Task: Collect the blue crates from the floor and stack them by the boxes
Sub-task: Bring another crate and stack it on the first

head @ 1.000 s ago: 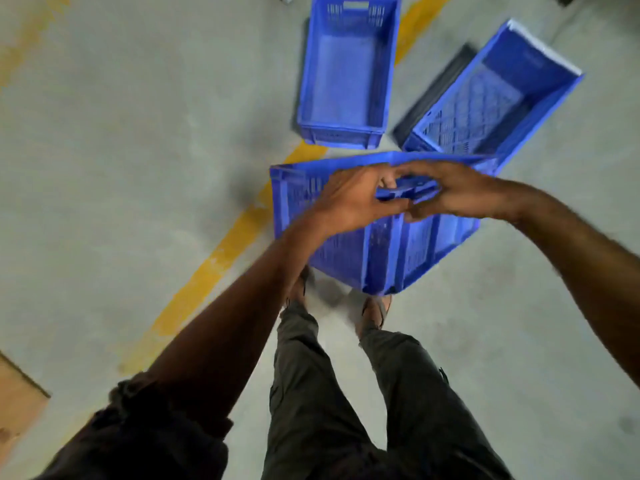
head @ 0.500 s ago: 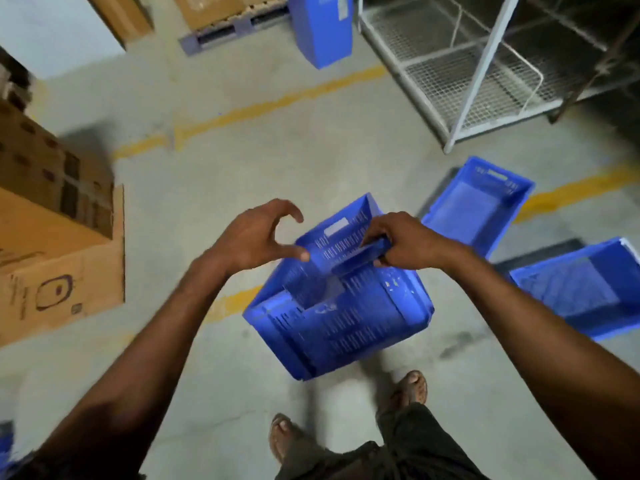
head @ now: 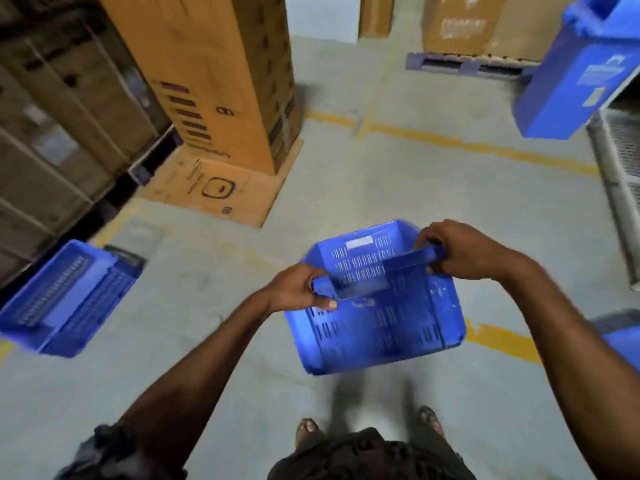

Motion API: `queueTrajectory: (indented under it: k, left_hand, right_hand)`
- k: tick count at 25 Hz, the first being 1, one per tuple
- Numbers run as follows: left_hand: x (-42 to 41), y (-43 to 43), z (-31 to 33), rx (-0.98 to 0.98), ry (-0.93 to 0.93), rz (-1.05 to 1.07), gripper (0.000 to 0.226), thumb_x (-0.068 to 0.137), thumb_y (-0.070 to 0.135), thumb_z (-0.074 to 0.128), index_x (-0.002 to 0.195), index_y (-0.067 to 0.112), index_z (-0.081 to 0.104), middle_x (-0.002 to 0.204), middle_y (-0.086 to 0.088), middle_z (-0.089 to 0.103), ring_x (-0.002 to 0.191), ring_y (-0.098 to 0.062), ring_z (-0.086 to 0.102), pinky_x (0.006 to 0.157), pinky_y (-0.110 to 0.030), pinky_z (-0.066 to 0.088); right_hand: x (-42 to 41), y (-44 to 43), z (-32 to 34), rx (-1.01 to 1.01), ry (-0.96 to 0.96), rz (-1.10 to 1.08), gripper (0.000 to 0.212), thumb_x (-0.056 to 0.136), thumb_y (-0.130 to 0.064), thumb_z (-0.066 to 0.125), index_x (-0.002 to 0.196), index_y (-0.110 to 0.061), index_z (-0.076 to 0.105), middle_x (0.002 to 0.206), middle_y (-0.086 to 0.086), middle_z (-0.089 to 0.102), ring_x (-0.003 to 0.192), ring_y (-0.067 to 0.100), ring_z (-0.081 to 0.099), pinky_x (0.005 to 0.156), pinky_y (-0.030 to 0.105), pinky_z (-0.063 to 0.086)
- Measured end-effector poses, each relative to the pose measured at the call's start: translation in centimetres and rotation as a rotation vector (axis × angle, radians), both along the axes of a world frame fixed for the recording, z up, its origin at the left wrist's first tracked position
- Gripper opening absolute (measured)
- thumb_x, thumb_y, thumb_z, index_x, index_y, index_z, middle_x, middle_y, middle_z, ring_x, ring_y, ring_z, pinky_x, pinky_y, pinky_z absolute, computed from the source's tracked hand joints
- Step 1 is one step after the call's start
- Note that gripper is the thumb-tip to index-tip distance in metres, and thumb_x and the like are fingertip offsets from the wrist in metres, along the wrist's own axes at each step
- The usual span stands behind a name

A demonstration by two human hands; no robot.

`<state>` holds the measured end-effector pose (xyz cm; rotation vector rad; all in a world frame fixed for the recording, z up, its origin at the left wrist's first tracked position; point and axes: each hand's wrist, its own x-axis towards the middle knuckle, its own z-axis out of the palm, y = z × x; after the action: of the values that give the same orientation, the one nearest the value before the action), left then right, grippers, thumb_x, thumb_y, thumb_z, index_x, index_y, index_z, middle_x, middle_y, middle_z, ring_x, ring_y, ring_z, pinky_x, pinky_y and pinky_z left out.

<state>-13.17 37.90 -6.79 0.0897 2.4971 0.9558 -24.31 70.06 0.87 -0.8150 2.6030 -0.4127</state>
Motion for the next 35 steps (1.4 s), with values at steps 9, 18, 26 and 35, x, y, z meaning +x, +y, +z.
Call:
queueTrajectory:
  k: [9, 18, 26, 35]
  left_hand:
    - [2.8, -21.9, 4.3, -0.297, 0.089, 0.217, 0.041, 0.073, 0.055, 0.080, 0.092, 0.022, 0.064, 0.079, 0.006, 0.068, 0.080, -0.015, 0.063, 0.070, -0.037, 0.051]
    - [19.4, -43.0, 5.8, -0.515, -0.069, 0.520, 0.045, 0.069, 0.054, 0.083, 0.069, 0.030, 0.045, 0.067, 0.014, 0.050, 0.088, -0.026, 0.062, 0.065, -0.030, 0.034]
    - [34.0, -64.7, 3.2, -0.593, 0.077, 0.564, 0.042, 0.072, 0.035, 0.082, 0.106, 0.027, 0.060, 0.110, 0.009, 0.073, 0.108, -0.021, 0.066, 0.082, -0.032, 0.051]
    - [41.5, -83.1, 1.7, -0.873, 0.111, 0.283, 0.052, 0.069, 0.046, 0.081, 0.113, 0.027, 0.059, 0.114, 0.004, 0.066, 0.119, -0.021, 0.054, 0.091, -0.036, 0.035]
  right_hand:
    - [-4.1, -28.6, -4.0, 0.114, 0.178, 0.358, 0.061, 0.049, -0.056, 0.088, 0.091, -0.024, 0.058, 0.082, -0.002, 0.061, 0.087, 0.026, 0.058, 0.077, 0.035, 0.045]
    - [7.5, -55.6, -5.4, -0.024, 0.091, 0.602, 0.071, 0.048, -0.062, 0.083, 0.108, -0.033, 0.059, 0.099, -0.008, 0.069, 0.098, 0.022, 0.067, 0.069, 0.027, 0.038]
    - [24.8, -75.6, -7.8, -0.112, 0.040, 0.445, 0.059, 0.051, -0.057, 0.085, 0.096, -0.028, 0.061, 0.085, -0.007, 0.066, 0.089, 0.023, 0.068, 0.066, 0.028, 0.043]
    - [35.6, -92.9, -7.2, -0.062, -0.015, 0.317, 0.056, 0.052, -0.058, 0.079, 0.096, -0.029, 0.060, 0.089, -0.010, 0.069, 0.089, 0.021, 0.069, 0.072, 0.028, 0.049]
